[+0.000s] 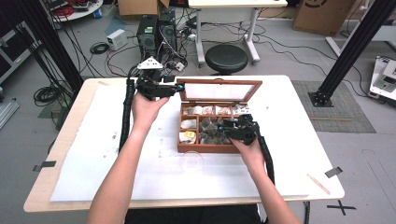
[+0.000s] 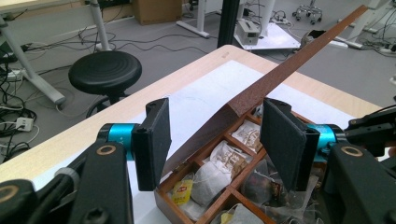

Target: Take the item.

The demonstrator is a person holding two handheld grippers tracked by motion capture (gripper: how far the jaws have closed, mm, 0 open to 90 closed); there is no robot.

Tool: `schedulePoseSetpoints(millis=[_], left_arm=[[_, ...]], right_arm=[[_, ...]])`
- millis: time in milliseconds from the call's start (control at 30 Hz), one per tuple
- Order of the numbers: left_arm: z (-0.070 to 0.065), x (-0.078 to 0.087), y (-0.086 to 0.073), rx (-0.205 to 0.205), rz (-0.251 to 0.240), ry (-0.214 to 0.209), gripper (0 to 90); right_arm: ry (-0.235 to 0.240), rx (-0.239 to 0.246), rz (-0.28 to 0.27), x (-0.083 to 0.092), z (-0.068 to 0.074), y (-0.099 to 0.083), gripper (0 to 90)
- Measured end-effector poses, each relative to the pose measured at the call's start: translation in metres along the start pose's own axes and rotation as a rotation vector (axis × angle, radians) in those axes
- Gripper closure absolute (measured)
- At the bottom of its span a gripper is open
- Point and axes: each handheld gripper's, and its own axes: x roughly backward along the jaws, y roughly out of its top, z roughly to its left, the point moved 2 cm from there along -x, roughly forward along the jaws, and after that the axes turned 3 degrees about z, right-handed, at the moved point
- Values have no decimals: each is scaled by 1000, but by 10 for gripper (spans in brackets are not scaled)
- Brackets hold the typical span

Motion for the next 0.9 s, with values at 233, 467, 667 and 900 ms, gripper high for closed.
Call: schedulePoseSetpoints(millis=[233, 467, 667, 900], left_arm=[[-1, 0, 0, -2, -4, 4, 433], [0, -1, 0, -9, -8, 0, 433], [0, -1, 1, -9, -6, -1, 433], [0, -1, 0, -6, -8, -1, 433]], right_arm=[[20, -37, 28, -9, 2, 1, 638], [56, -56, 46, -15, 3, 1, 900], [57, -39, 26, -14, 5, 1, 900], [55, -10, -3, -8, 9, 2, 900]])
